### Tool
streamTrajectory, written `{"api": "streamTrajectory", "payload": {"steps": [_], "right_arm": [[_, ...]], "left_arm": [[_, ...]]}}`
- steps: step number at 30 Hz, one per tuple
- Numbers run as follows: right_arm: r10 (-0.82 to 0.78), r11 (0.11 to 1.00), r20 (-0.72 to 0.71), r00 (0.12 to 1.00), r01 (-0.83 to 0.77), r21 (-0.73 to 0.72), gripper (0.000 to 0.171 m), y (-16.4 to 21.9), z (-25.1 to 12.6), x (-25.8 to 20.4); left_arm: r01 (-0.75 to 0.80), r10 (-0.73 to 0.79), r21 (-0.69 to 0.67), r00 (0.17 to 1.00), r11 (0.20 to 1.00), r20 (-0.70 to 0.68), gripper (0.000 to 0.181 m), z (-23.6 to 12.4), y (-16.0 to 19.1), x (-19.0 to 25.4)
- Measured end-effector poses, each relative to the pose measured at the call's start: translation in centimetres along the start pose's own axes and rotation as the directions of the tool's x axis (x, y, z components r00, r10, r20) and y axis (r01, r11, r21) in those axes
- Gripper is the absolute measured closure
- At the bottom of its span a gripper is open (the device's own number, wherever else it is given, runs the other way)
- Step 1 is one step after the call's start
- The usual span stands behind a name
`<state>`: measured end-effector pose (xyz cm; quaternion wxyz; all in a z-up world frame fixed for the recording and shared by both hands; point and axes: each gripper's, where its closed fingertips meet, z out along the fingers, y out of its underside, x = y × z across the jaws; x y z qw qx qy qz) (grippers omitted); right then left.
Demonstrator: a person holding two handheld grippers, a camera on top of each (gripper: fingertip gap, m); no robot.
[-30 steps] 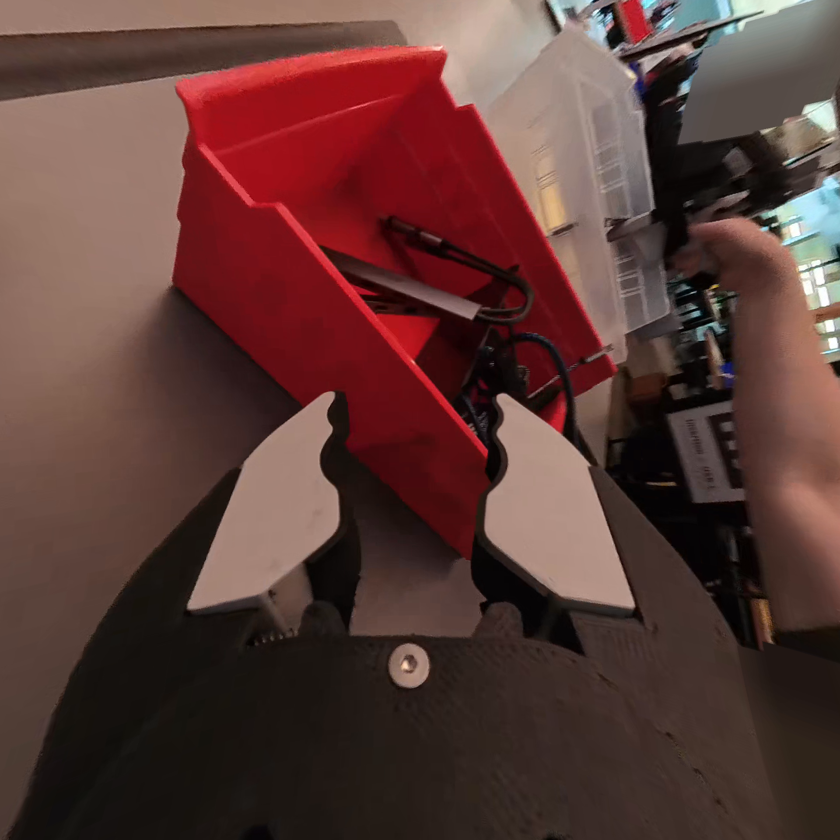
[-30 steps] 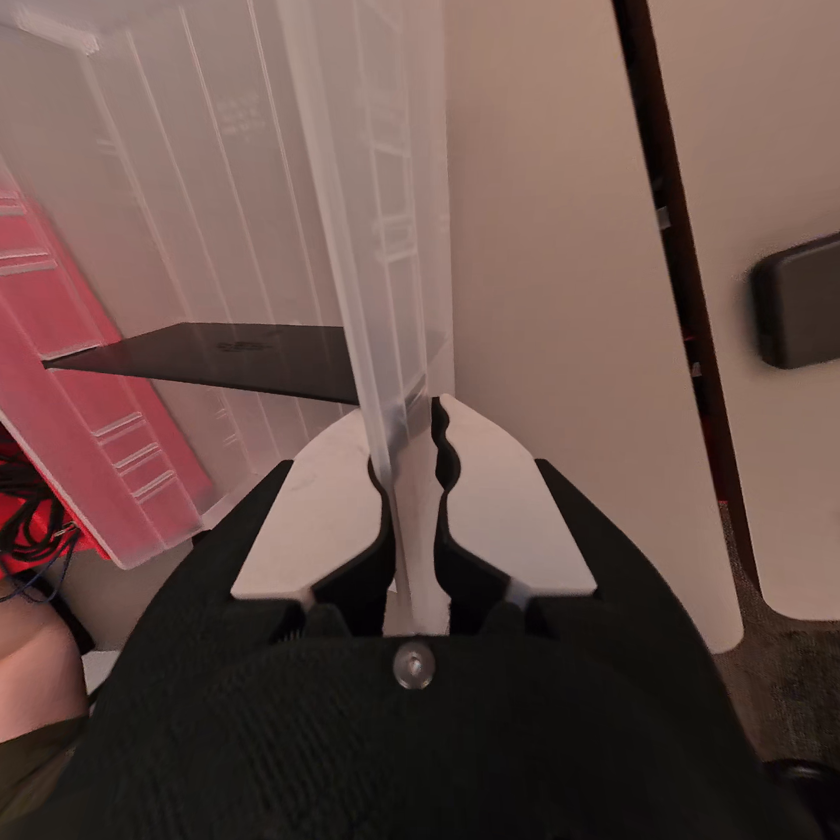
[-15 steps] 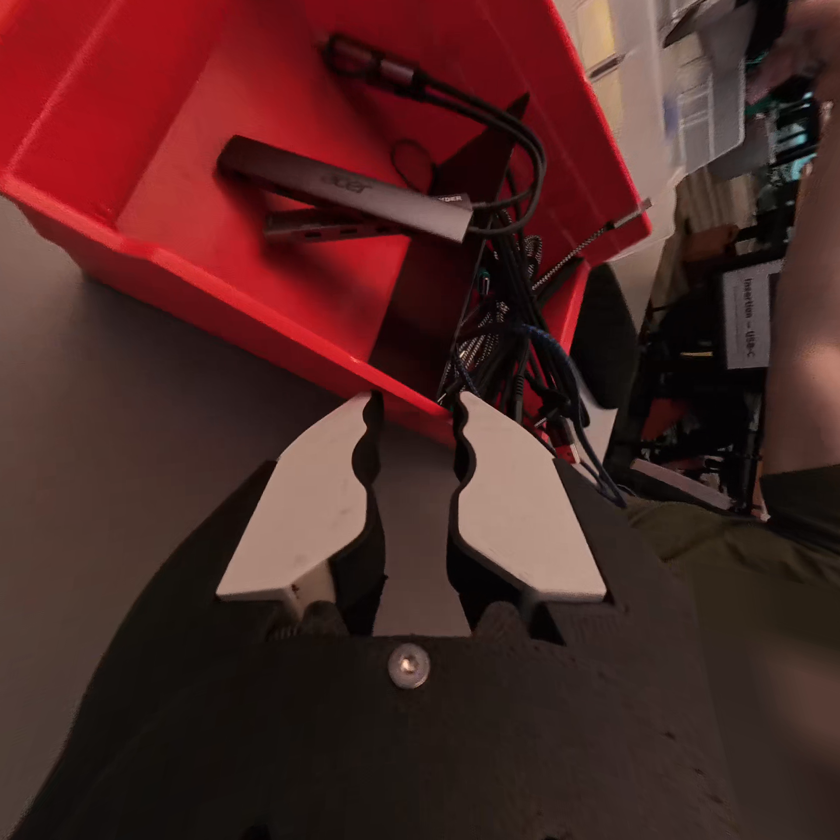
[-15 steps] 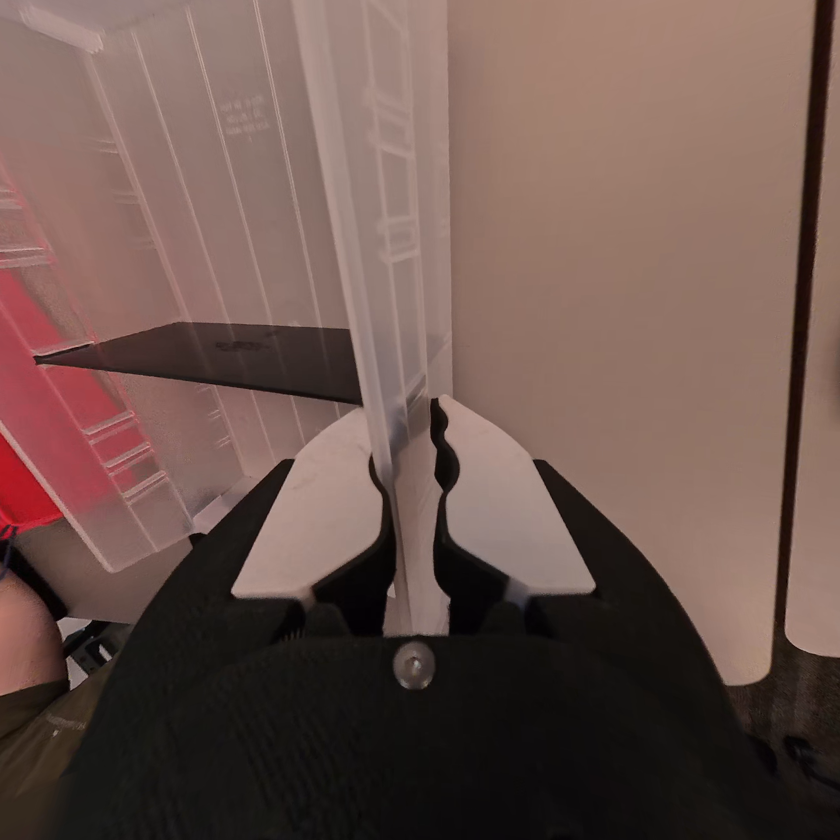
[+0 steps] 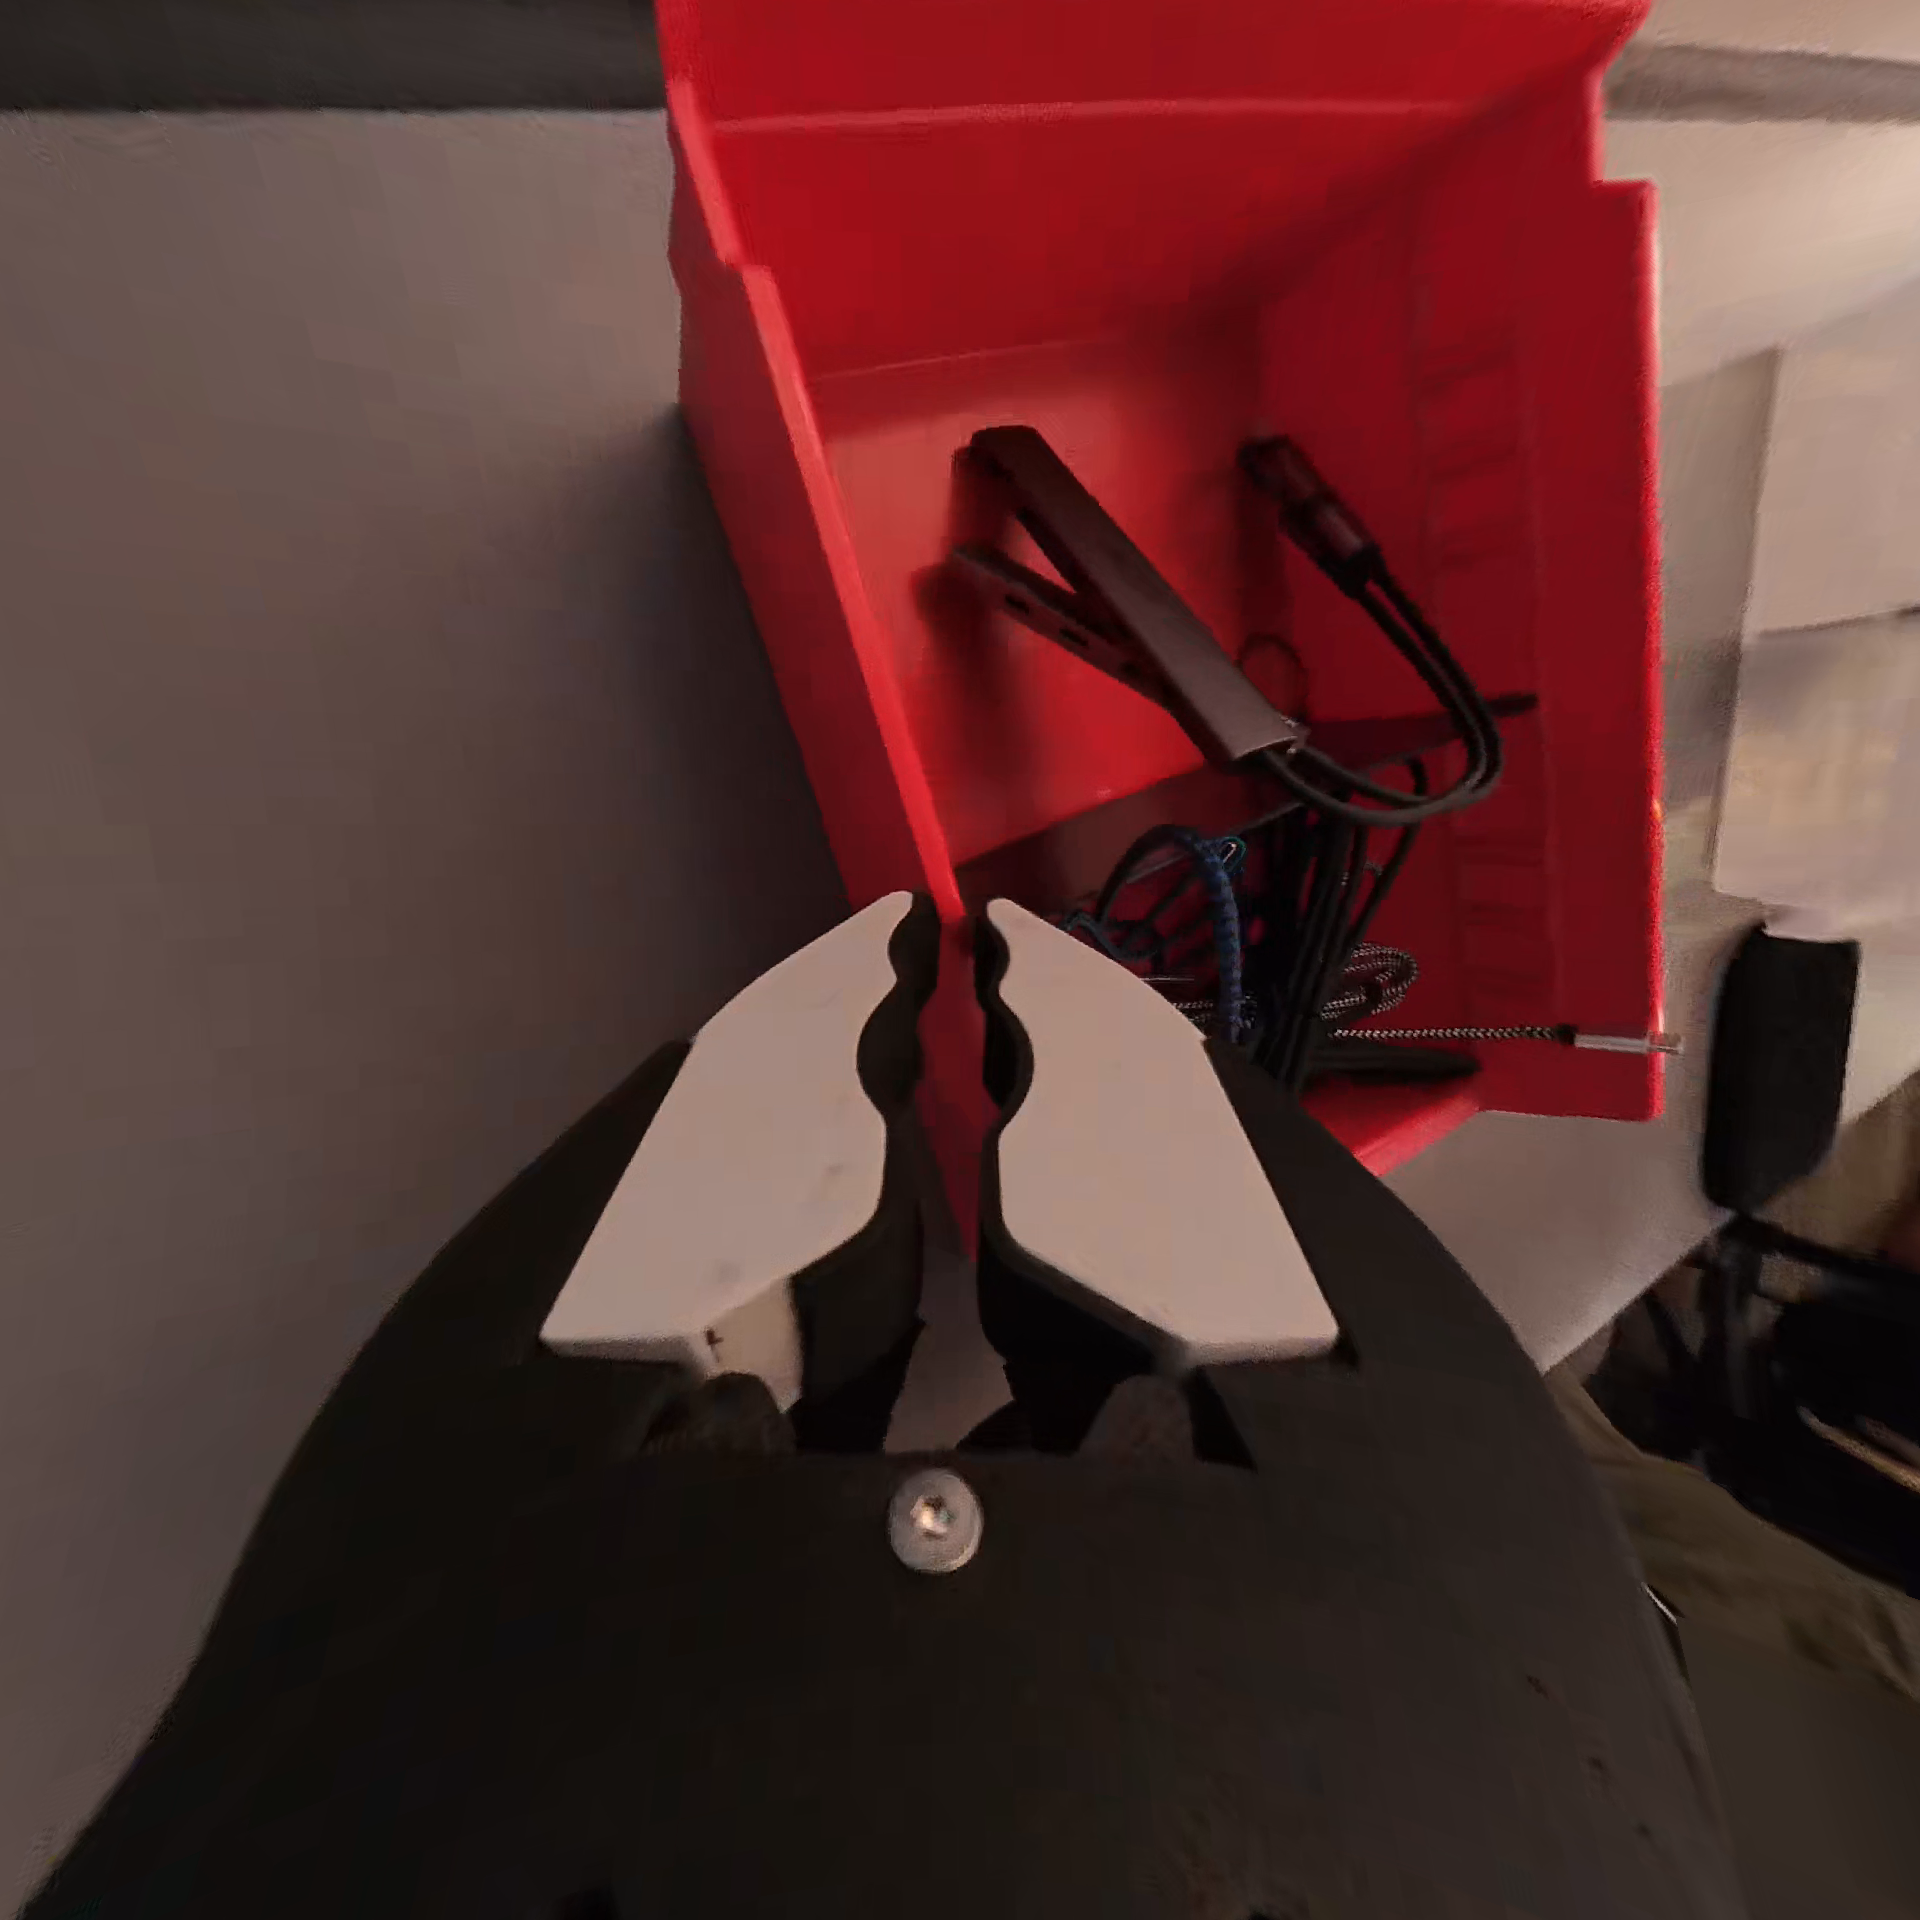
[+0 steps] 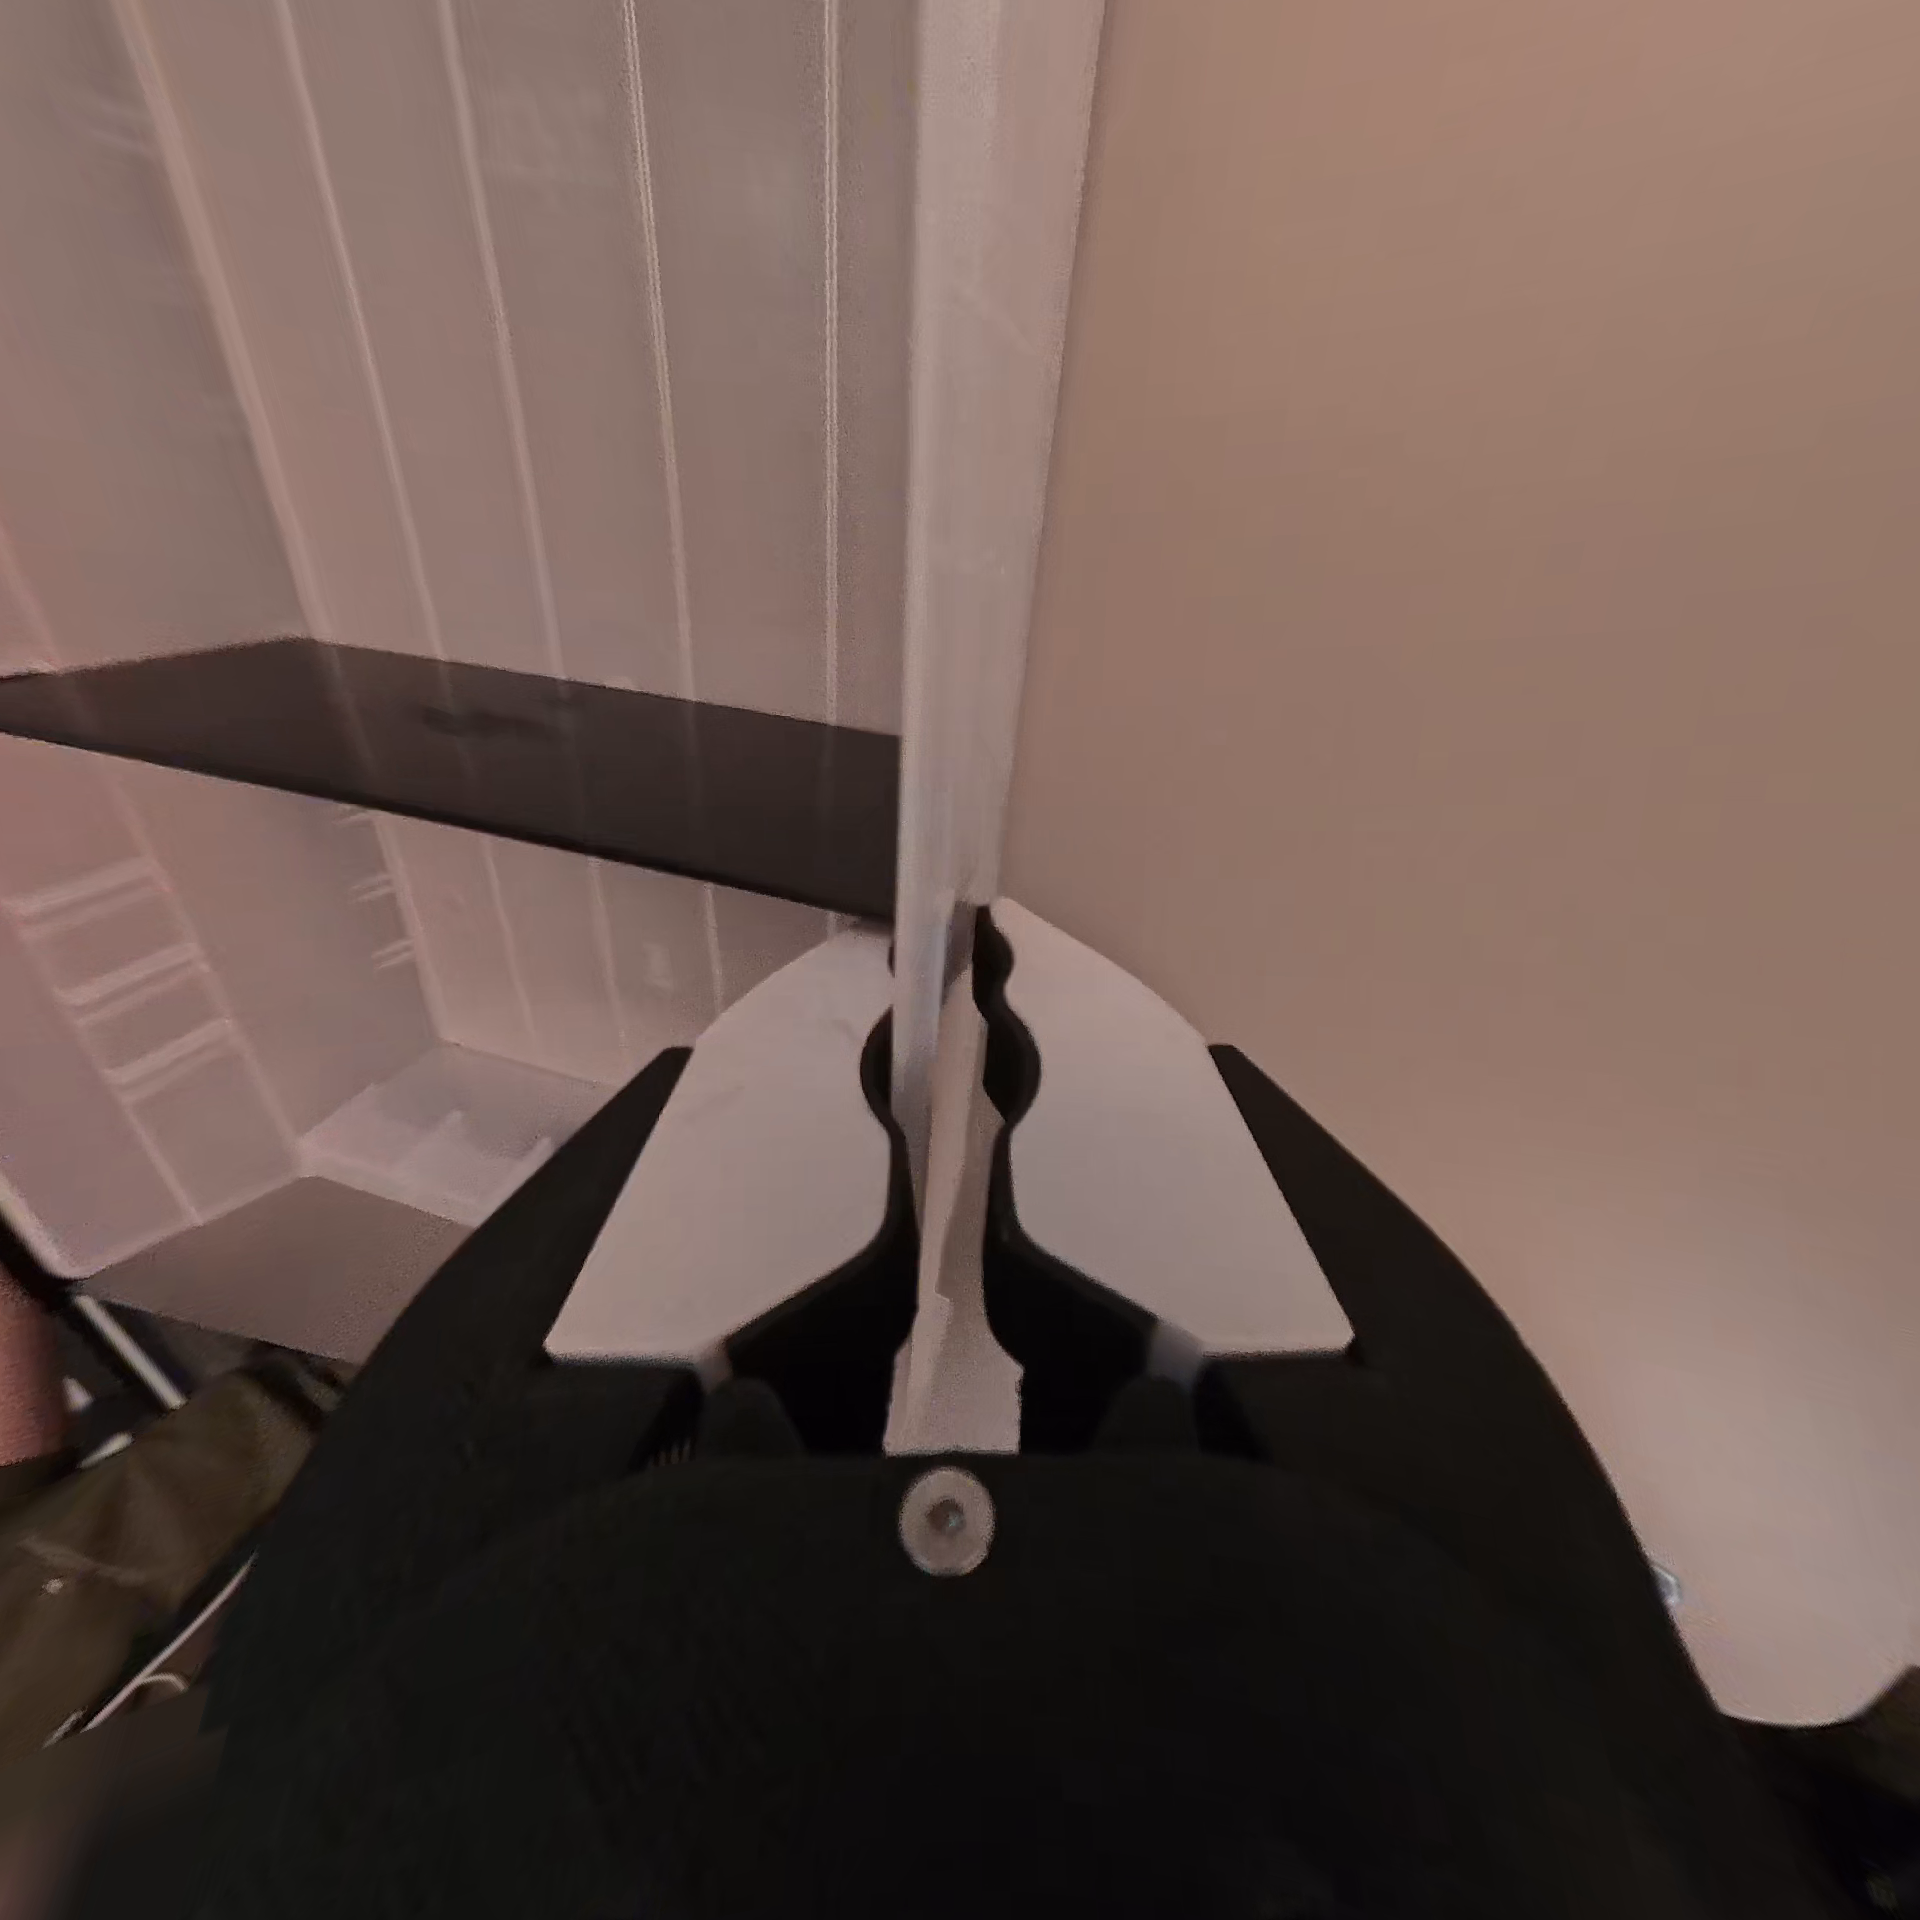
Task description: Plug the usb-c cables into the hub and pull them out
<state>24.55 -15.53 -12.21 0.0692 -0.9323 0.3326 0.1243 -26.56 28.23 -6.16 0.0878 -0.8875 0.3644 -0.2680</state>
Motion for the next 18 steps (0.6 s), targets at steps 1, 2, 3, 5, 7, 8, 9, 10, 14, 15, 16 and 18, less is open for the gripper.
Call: {"api": "streamTrajectory", "payload": {"steps": [1,2,3,5,7,8,9,10,14,15,16,18], "right_arm": [[-0.02,1.0,-0.016,1.0,0.02,-0.009,0.163,0.0,0.3,-0.3],[-0.032,1.0,-0.041,0.999,0.032,0.0,0.164,-0.2,0.3,-0.5],[-0.045,0.999,-0.075,0.996,0.045,0.0,0.165,-0.3,0.3,-0.4],[-0.057,0.998,-0.116,0.992,0.057,-0.004,0.165,-0.4,0.3,-0.3],[-0.079,0.997,-0.146,0.986,0.078,-0.011,0.164,-0.3,0.2,0.0],[-0.089,0.996,-0.162,0.983,0.088,-0.013,0.164,-0.3,0.1,0.3],[-0.093,0.996,-0.179,0.979,0.091,-0.015,0.164,-0.2,0.0,0.7],[-0.096,0.995,-0.198,0.976,0.095,-0.017,0.164,-0.2,-0.1,1.1],[-0.093,0.995,-0.195,0.976,0.095,0.0,0.164,-0.6,-0.3,1.6],[-0.091,0.996,-0.198,0.976,0.093,0.002,0.164,-0.6,-0.3,1.6],[-0.096,0.995,-0.207,0.974,0.099,0.002,0.164,-0.6,-0.3,1.7],[-0.091,0.995,-0.21,0.973,0.096,0.012,0.164,-0.6,-0.3,1.7]], "left_arm": [[0.025,-0.025,0.008,0.999,1.0,0.03,0.176,-0.7,0.5,-1.1],[0.044,-0.045,0.013,0.997,0.999,0.058,0.176,-1.4,1.0,-2.0],[0.056,-0.057,0.017,0.995,0.998,0.08,0.176,-1.9,1.4,-2.7],[0.053,-0.055,0.017,0.992,0.998,0.117,0.175,-2.7,2.1,-3.6],[0.023,-0.025,0.017,0.99,1.0,0.137,0.175,-2.8,2.1,-4.0],[0.01,-0.012,0.018,0.99,1.0,0.143,0.175,-2.8,2.0,-4.0],[0.002,-0.005,0.022,0.989,1.0,0.148,0.175,-2.7,1.8,-4.0],[-0.002,-0.002,0.026,0.988,1.0,0.153,0.175,-2.6,1.5,-4.0],[-0.058,0.05,0.034,0.98,0.998,0.194,0.175,-2.0,0.4,-4.0],[-0.072,0.063,0.037,0.977,0.997,0.202,0.175,-1.9,0.1,-3.9],[-0.079,0.069,0.04,0.976,0.996,0.208,0.175,-1.8,0.0,-3.9],[-0.074,0.063,0.044,0.976,0.996,0.209,0.175,-1.7,-0.1,-3.9]]}}
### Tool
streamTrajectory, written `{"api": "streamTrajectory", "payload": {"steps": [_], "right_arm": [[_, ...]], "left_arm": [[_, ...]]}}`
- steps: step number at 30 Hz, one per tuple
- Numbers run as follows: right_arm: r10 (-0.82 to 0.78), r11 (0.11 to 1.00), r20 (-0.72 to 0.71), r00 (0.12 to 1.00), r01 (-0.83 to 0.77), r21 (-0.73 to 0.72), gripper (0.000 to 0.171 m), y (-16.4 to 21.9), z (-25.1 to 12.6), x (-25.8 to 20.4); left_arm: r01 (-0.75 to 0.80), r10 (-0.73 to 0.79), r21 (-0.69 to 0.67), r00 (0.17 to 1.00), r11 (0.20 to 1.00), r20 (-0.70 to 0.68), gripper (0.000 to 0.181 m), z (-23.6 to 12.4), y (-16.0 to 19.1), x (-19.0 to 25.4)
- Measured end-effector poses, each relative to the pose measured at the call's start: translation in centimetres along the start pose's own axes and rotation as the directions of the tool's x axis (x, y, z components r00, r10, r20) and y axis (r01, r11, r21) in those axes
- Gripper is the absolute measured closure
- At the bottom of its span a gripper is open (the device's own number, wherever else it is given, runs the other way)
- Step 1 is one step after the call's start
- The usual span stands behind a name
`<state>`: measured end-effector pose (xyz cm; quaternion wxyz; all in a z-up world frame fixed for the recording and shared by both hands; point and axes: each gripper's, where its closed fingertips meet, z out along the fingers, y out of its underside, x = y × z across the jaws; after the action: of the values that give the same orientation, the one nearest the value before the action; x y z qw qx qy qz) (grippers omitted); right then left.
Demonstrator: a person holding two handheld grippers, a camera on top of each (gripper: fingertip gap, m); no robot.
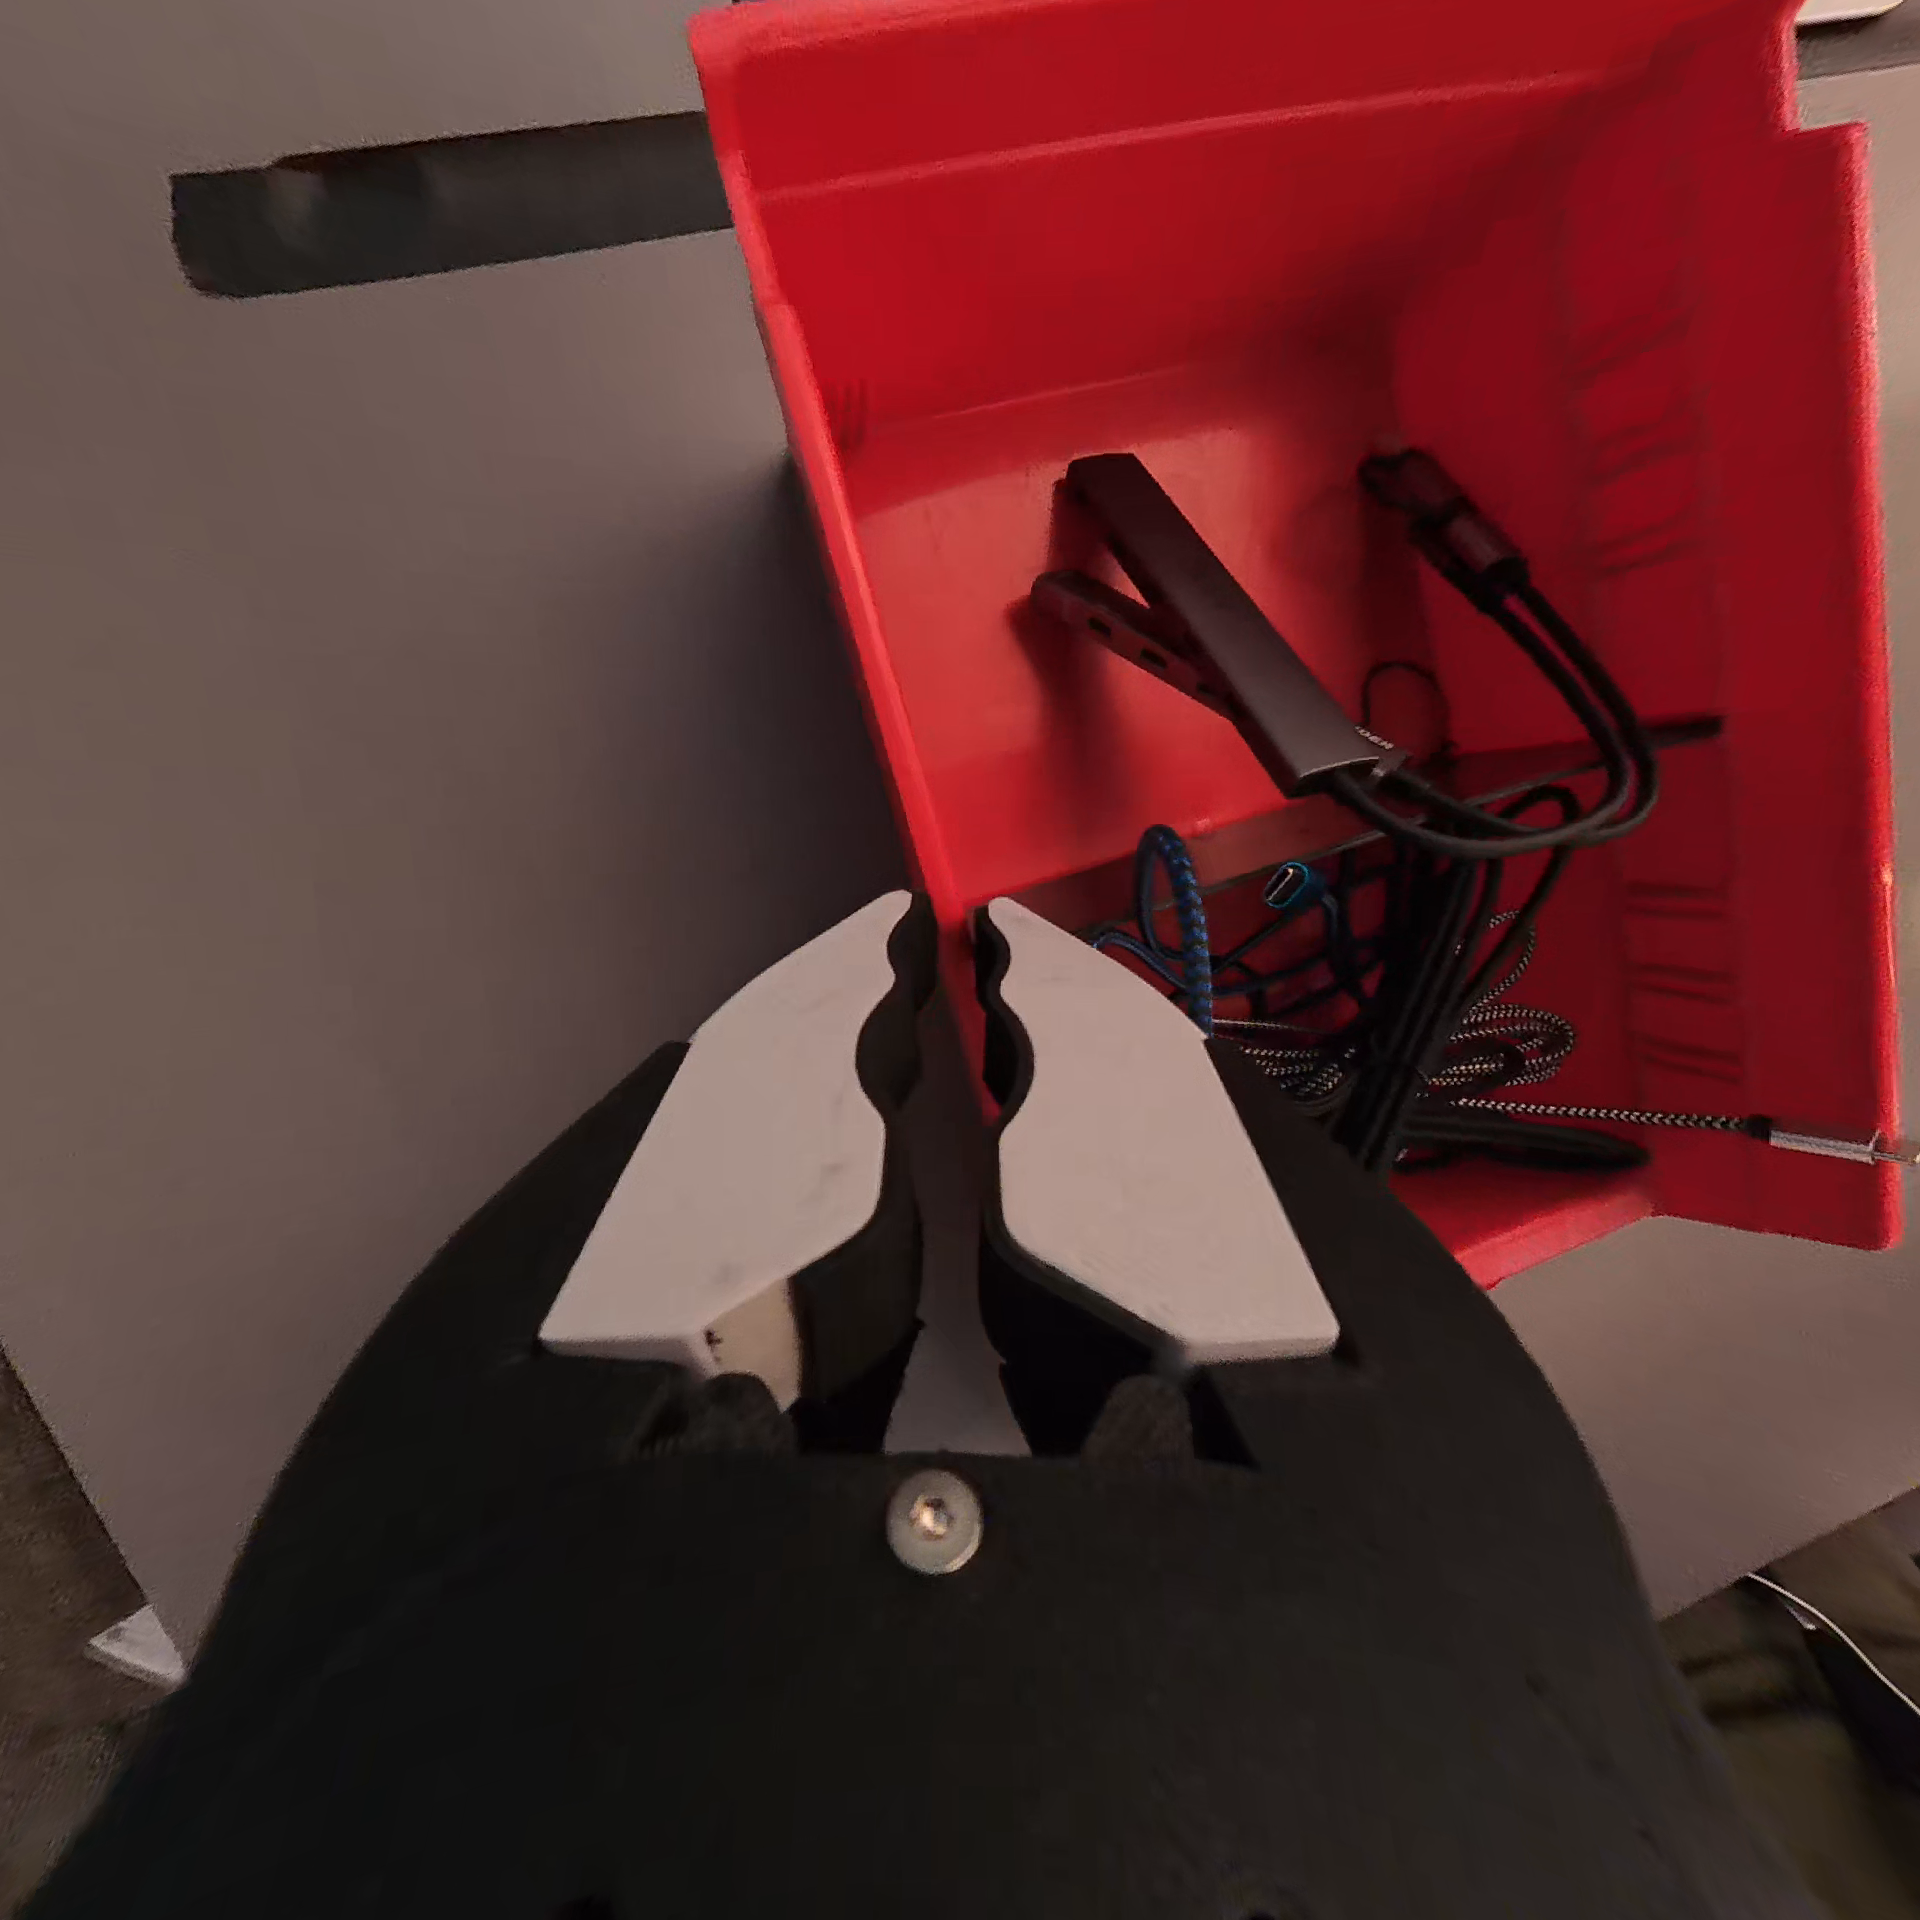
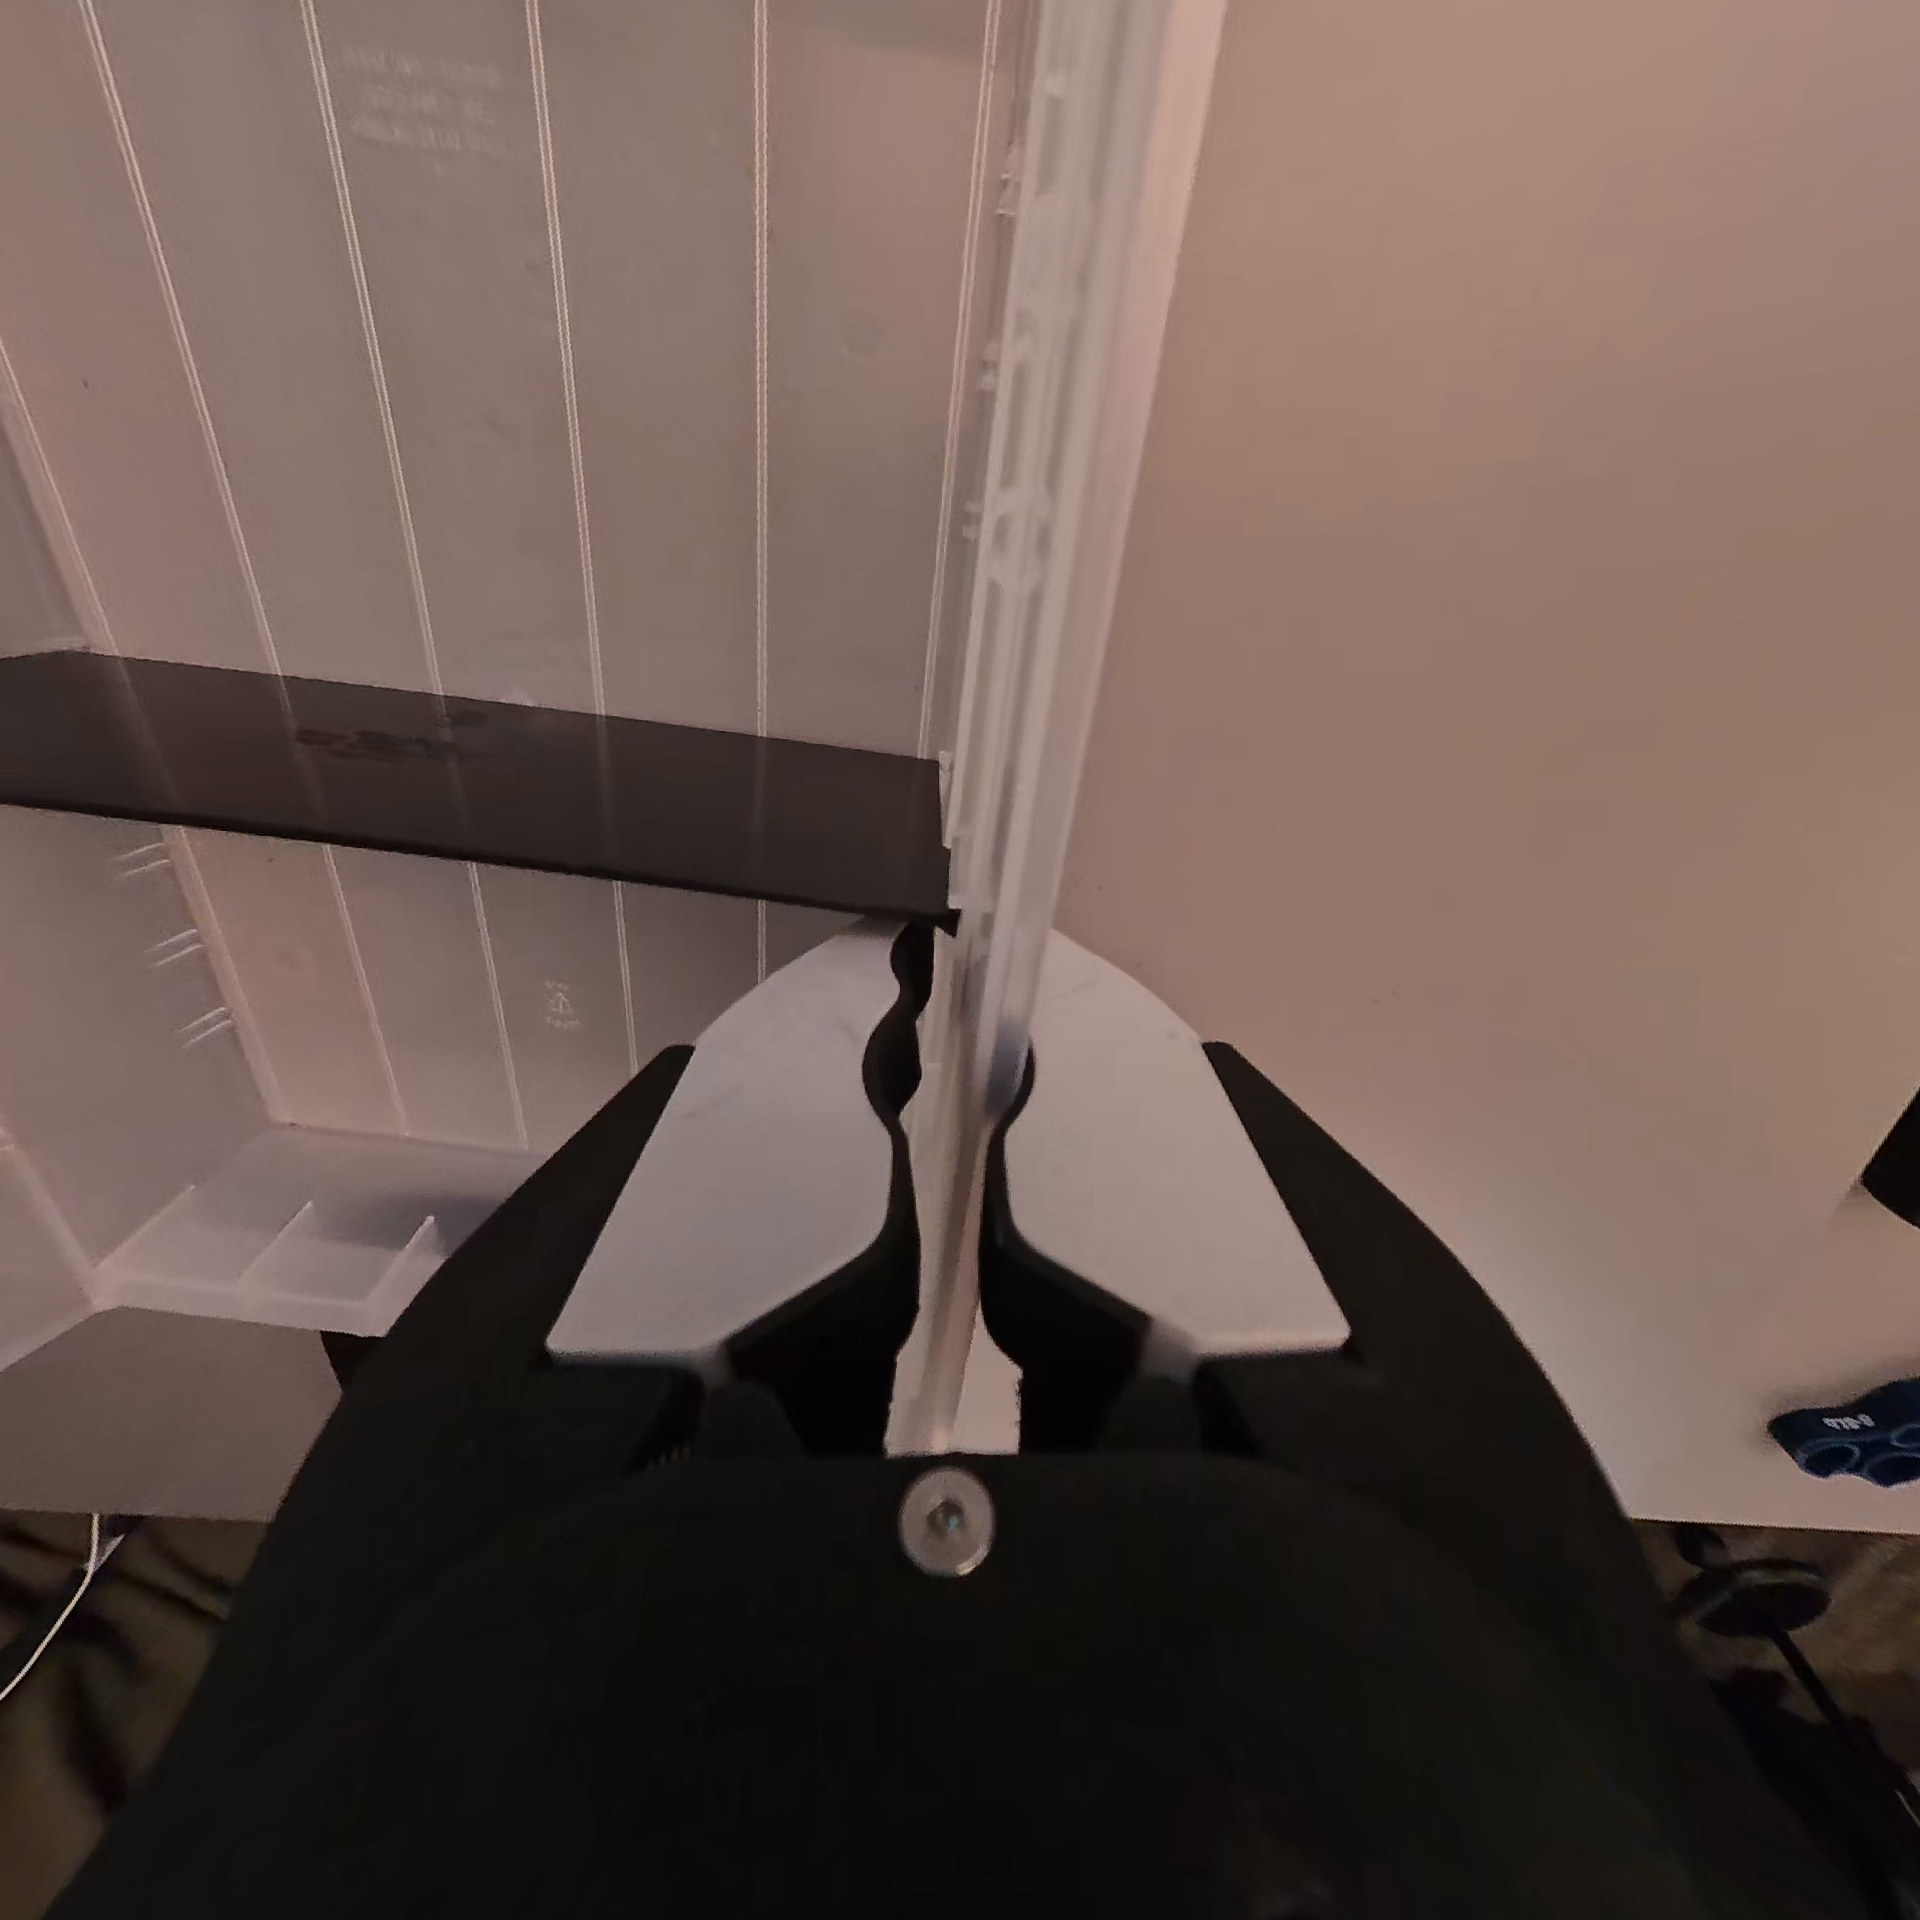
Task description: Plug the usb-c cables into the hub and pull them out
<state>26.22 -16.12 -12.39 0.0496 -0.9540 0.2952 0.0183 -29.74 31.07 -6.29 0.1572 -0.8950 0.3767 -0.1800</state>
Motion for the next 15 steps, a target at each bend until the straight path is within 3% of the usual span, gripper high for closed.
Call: {"api": "streamTrajectory", "payload": {"steps": [9,15], "right_arm": [[-0.064,0.993,0.001,0.998,0.064,0.099,0.161,-0.2,-0.1,0.1],[-0.073,0.962,-0.078,0.994,0.091,0.258,0.134,-1.6,-3.1,0.5]], "left_arm": [[0.005,-0.004,0.008,0.999,1.0,-0.037,0.175,-0.2,0.5,-0.1],[0.019,-0.018,0.016,0.998,1.0,-0.064,0.175,-0.2,0.6,-0.1]]}}
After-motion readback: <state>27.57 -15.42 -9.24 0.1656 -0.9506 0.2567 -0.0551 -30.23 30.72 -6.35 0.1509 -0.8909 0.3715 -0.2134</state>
